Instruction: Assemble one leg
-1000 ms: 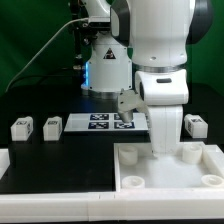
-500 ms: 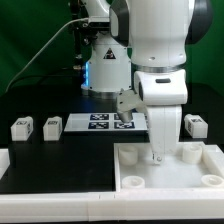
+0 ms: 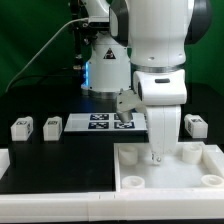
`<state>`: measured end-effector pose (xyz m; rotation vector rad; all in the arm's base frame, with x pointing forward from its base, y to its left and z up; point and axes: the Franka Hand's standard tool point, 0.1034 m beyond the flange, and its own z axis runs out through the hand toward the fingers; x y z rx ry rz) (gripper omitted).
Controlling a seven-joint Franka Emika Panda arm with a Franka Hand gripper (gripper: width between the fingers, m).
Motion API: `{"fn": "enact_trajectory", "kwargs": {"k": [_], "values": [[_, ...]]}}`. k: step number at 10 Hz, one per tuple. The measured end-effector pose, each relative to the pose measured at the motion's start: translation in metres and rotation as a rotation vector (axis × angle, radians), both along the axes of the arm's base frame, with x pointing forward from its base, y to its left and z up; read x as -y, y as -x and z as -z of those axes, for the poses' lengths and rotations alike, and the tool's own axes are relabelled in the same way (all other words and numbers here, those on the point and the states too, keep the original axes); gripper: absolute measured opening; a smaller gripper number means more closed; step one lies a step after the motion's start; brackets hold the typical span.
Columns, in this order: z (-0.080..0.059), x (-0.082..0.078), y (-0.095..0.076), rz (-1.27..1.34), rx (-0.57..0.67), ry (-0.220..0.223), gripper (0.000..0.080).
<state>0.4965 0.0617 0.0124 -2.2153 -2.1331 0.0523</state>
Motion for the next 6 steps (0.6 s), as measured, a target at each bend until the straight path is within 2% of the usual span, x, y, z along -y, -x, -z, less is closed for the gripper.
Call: {"fn": "enact_trajectory", "kwargs": {"k": [4,6], "values": [[-0.001,0.001,-0.001,0.007,0.002,0.001,0.0649],[-0.019,-0.001,-0.004,0.080,0.027,0.008,0.0649]]}}
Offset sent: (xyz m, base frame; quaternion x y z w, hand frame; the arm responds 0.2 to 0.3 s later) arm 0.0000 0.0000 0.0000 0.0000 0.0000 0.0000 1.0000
